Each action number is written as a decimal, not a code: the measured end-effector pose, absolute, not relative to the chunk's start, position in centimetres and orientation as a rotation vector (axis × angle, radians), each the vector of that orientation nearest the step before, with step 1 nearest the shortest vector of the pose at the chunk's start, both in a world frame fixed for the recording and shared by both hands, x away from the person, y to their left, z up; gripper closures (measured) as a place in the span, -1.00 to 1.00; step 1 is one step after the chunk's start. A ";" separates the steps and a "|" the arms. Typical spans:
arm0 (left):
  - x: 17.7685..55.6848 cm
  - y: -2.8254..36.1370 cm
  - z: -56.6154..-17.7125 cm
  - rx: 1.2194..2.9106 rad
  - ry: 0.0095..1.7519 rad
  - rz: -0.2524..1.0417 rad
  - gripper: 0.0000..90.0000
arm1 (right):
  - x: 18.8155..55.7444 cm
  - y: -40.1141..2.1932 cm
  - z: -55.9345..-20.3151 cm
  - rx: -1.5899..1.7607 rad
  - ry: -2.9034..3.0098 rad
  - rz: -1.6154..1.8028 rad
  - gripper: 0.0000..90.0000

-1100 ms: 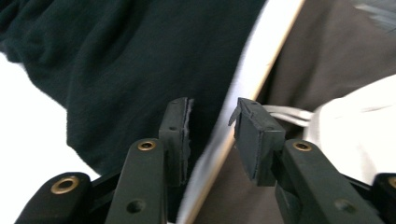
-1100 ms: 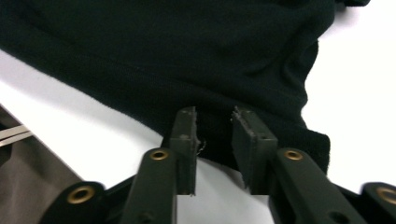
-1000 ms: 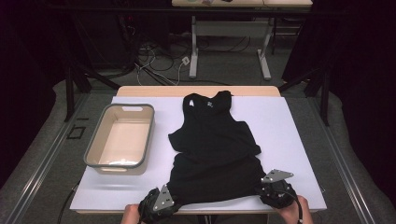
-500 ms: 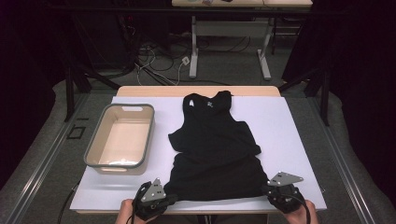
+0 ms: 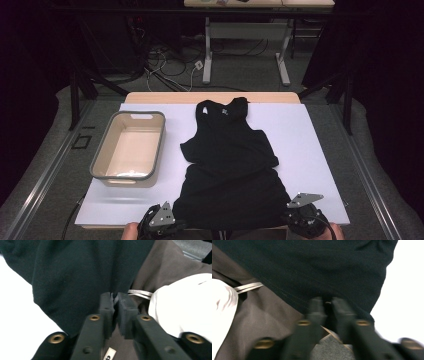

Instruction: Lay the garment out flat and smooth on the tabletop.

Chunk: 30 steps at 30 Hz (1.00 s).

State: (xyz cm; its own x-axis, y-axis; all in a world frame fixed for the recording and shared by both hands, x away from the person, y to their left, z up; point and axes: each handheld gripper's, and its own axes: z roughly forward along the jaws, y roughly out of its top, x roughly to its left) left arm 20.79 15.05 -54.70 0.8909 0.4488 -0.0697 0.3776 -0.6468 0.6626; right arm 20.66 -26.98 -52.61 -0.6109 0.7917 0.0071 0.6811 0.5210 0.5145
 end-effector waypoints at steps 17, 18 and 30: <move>24.5 16.2 -53.8 2.248 0.895 0.289 0.20 | 26.3 -29.2 -52.4 1.355 2.364 0.821 0.39; 25.0 16.1 -54.1 2.256 0.915 0.279 0.25 | 27.0 -29.1 -52.6 1.360 2.365 0.796 0.44; 25.4 15.2 -55.6 2.270 0.848 0.278 0.95 | 28.5 -28.5 -54.3 1.398 2.417 0.822 0.92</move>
